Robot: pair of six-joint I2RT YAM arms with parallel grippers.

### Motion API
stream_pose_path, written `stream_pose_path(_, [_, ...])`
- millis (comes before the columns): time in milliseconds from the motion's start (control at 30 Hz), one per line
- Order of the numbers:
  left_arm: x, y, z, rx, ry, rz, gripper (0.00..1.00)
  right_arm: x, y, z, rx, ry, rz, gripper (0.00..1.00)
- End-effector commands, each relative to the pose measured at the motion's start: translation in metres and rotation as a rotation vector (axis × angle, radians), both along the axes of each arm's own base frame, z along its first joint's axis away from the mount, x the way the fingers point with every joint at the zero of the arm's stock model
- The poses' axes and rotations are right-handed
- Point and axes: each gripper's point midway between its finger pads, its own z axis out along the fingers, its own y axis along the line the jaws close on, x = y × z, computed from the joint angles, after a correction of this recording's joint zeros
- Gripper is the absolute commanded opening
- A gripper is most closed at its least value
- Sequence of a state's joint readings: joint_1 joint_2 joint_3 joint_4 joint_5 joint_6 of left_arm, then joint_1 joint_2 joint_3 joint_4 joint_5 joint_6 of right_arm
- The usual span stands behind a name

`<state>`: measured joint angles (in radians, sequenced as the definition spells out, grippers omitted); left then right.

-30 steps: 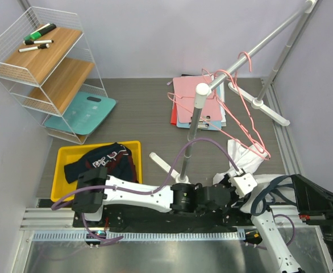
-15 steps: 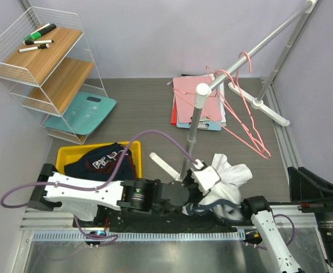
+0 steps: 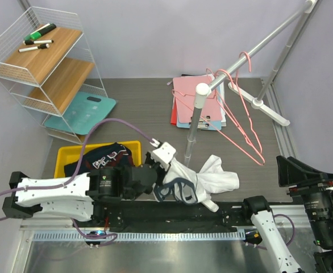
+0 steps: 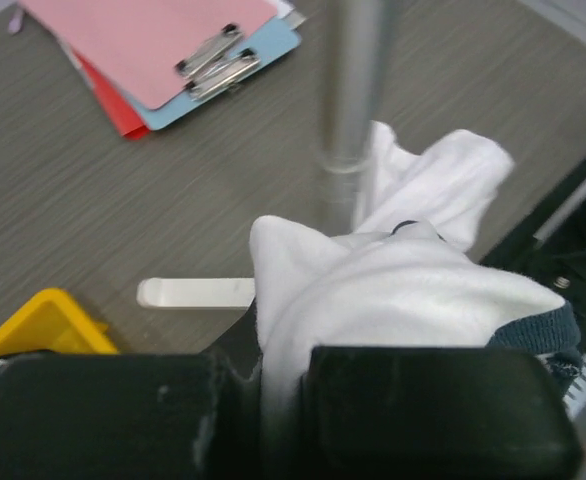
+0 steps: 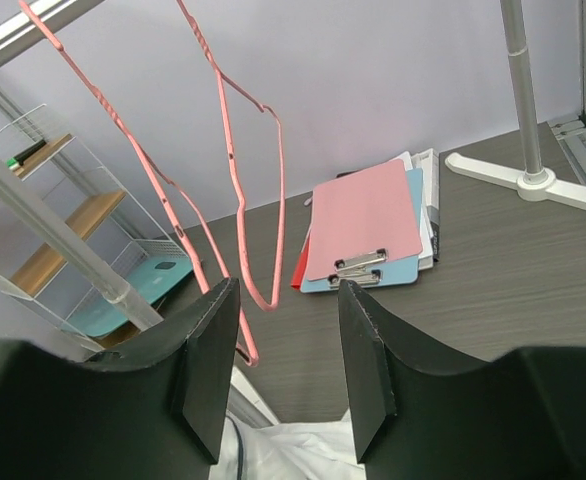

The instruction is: Remove the tank top from the hanger

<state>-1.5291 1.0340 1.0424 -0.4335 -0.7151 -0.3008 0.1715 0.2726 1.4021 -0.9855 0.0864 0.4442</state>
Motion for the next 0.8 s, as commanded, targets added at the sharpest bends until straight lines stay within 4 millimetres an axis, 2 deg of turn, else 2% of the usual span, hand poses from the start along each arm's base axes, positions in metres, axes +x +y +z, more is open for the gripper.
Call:
stream_pose_path(0, [0.035,0.039,-0.010,-0.020,0.060,0.137,0.00,0.001,0.001,0.014,-0.017,-0.063,0.007,0.50])
stream_pose_path(167, [0.073,0.093,0.018,-0.123,0.043,0.295,0.00,0.006,-0.003,0.010,-0.039,-0.051,-0.013,0.50])
stream_pose_path(267, [0.086,0.115,0.041,-0.136,0.024,0.353,0.00,0.011,0.000,0.009,-0.046,-0.039,-0.003,0.50])
stream_pose_path(300, [0.088,0.119,0.044,-0.125,0.021,0.361,0.00,0.013,0.001,0.008,-0.049,-0.035,0.001,0.50])
stream_pose_path(333, [0.092,0.126,0.061,-0.141,-0.002,0.387,0.00,0.014,0.002,0.008,-0.049,-0.037,0.006,0.50])
stream_pose_path(400, [0.105,0.139,0.066,-0.077,-0.034,0.446,0.00,0.016,0.003,0.007,-0.050,-0.036,0.009,0.50])
stream_pose_path(433, [0.111,0.147,0.083,-0.085,-0.063,0.486,0.00,0.017,0.004,0.007,-0.050,-0.036,0.012,0.50])
stream_pose_path(500, [0.127,0.157,0.090,-0.039,-0.085,0.548,0.00,0.019,0.005,0.006,-0.051,-0.036,0.013,0.50])
stream_pose_path(533, [0.135,0.167,0.106,-0.066,-0.100,0.588,0.00,0.021,0.005,0.004,-0.052,-0.031,0.014,0.50])
stream_pose_path(600, [0.145,0.167,0.117,-0.083,-0.098,0.594,0.00,0.022,0.007,0.003,-0.052,-0.027,0.023,0.50])
stream_pose_path(633, [0.150,0.176,0.136,-0.120,-0.115,0.618,0.00,0.023,0.007,0.002,-0.057,-0.026,0.022,0.50])
stream_pose_path(700, [0.156,0.180,0.145,-0.119,-0.110,0.631,0.00,0.023,0.006,0.001,-0.064,-0.025,0.017,0.51])
stream_pose_path(733, [0.157,0.187,0.164,-0.150,-0.135,0.650,0.00,0.024,0.005,0.001,-0.071,-0.024,0.014,0.51])
stream_pose_path(767, [0.157,0.190,0.169,-0.154,-0.141,0.659,0.00,0.024,0.004,0.001,-0.075,-0.026,0.007,0.51])
